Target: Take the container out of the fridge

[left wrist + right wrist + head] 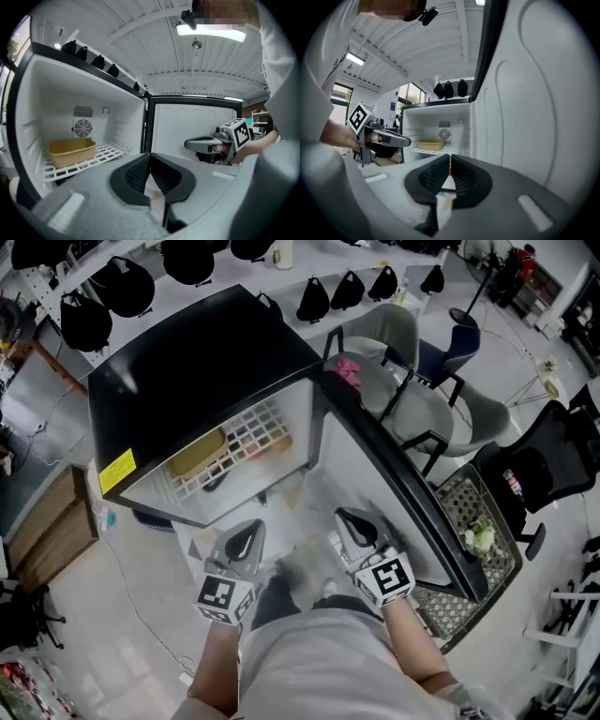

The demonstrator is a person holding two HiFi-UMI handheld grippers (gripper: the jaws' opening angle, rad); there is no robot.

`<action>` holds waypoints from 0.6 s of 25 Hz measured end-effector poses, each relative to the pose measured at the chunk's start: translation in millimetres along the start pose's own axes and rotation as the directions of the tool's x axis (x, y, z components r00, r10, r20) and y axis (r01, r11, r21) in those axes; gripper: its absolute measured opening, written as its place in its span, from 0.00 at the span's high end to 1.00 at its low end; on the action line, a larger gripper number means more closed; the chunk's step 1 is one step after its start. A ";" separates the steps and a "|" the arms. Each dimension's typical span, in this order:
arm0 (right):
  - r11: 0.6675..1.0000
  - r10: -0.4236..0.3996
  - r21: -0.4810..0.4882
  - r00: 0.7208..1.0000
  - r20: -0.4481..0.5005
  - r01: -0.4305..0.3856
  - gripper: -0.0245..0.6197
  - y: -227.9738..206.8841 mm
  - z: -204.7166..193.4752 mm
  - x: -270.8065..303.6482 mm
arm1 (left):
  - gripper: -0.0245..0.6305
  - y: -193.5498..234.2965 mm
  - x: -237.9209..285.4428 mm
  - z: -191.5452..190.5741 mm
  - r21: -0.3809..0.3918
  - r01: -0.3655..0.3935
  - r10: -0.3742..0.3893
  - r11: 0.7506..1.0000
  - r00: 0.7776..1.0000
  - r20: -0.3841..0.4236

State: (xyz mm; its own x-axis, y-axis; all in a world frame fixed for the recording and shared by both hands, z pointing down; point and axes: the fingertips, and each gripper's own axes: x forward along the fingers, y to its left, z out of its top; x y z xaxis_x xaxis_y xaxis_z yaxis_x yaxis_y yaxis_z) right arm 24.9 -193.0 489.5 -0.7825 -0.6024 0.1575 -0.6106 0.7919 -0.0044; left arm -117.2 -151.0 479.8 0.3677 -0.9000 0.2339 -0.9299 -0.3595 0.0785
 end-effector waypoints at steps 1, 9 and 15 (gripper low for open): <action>1.000 -0.017 0.004 1.000 0.001 0.017 0.94 -3.3 1.1 3.6 | 0.95 5.9 4.6 1.7 0.006 0.009 -0.009 1.000 1.000 -0.005; 0.992 -0.126 0.022 0.992 -0.006 0.126 0.94 -18.7 5.5 25.1 | 0.95 53.2 37.2 5.0 0.087 0.031 -0.024 0.996 0.997 -0.080; 0.984 -0.180 0.014 0.984 -0.004 0.180 0.94 -21.8 11.4 36.3 | 0.95 87.9 58.3 6.4 0.202 0.022 0.009 0.979 0.988 -0.152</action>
State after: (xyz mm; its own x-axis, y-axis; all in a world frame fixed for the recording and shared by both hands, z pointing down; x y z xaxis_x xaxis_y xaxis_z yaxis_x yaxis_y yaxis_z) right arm 8.4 -233.2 484.1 -0.6591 -0.7349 0.1594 -0.7433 0.6688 0.0101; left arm -177.5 -236.6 494.2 0.3528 -0.8555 0.3791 -0.8996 -0.4215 -0.1139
